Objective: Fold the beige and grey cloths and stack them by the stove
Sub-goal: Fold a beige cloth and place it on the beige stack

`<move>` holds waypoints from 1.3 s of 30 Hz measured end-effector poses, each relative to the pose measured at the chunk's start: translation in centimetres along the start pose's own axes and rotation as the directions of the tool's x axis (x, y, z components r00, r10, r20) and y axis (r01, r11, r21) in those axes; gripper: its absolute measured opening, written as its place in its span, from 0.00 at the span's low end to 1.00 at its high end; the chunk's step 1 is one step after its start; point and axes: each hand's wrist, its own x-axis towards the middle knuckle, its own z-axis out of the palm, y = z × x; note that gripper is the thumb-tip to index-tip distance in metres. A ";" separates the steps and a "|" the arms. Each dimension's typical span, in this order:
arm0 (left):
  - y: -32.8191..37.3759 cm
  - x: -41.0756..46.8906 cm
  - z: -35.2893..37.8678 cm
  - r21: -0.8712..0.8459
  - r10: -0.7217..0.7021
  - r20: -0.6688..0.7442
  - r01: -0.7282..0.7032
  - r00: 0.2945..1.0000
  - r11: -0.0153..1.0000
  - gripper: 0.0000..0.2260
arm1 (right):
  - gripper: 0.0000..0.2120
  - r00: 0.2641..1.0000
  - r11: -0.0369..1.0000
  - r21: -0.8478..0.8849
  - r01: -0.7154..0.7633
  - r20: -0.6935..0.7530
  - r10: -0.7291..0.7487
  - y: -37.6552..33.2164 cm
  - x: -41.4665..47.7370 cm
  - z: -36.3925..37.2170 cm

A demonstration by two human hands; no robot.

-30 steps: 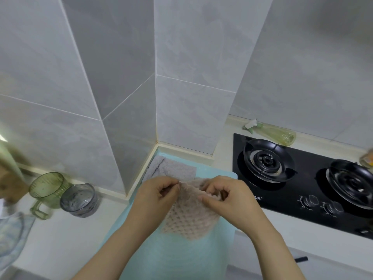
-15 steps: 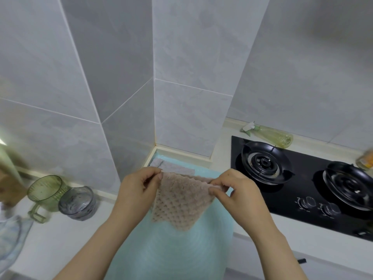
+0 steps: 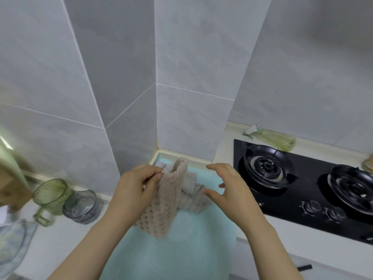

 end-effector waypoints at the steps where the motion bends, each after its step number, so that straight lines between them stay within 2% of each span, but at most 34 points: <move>1: 0.0 0.1 -0.2 0.007 0.016 0.014 -0.016 1.000 1.000 0.08 | 0.25 1.000 1.000 -0.006 0.010 0.015 -0.010 -0.3 0.4 0.0; 8: 0.6 0.4 -1.5 0.051 0.088 0.063 -0.091 0.994 0.995 0.08 | 0.29 0.988 0.991 -0.038 0.125 0.101 -0.120 -1.7 2.5 0.4; 11: 0.7 0.7 -1.9 0.060 0.083 0.050 -0.086 0.995 0.994 0.08 | 0.28 0.987 0.995 -0.033 0.093 0.136 -0.088 -1.3 2.9 0.8; 13: 0.7 0.9 -2.1 0.065 0.076 0.033 -0.078 0.997 0.995 0.08 | 0.24 0.986 0.999 -0.020 0.039 0.164 -0.036 -0.7 2.9 0.9; 16: 0.6 1.1 -2.3 0.075 0.052 -0.003 -0.052 0.999 0.996 0.09 | 0.13 0.990 1.000 -0.008 -0.012 0.138 0.013 0.0 2.7 1.0; 21: 0.3 1.1 -2.2 0.090 -0.005 -0.080 0.013 0.997 0.996 0.08 | 0.03 0.995 0.978 0.192 -0.082 0.075 0.068 0.3 2.0 0.3; 24: 0.4 1.0 -1.9 0.072 -0.043 -0.120 0.052 0.992 0.996 0.08 | 0.06 0.992 0.951 0.283 -0.121 0.076 0.103 -0.1 1.6 -0.5; 27: 0.9 0.9 -1.5 0.016 -0.044 -0.137 0.047 0.990 0.999 0.07 | 0.05 0.988 0.942 0.302 -0.150 0.092 0.127 -0.1 1.3 -1.1; 29: 1.4 0.8 -1.1 -0.016 -0.031 -0.117 0.030 0.993 0.999 0.05 | 0.06 0.989 0.956 0.265 -0.128 0.110 0.102 -0.2 1.3 -1.6; 33: 2.5 0.9 -0.5 -0.033 0.016 -0.056 -0.018 0.998 0.999 0.08 | 0.15 0.995 0.969 0.241 -0.053 0.098 0.030 -2.2 1.4 -2.1; 37: 3.5 1.0 -0.3 -0.090 0.025 -0.033 -0.028 0.999 0.996 0.11 | 0.11 0.998 0.942 0.334 -0.005 0.054 -0.014 -3.9 2.0 -1.5; 39: 3.9 1.0 -0.4 -0.109 0.000 -0.038 -0.004 0.999 0.994 0.12 | 0.07 0.999 0.945 0.327 0.016 0.039 -0.030 -4.3 2.1 -1.3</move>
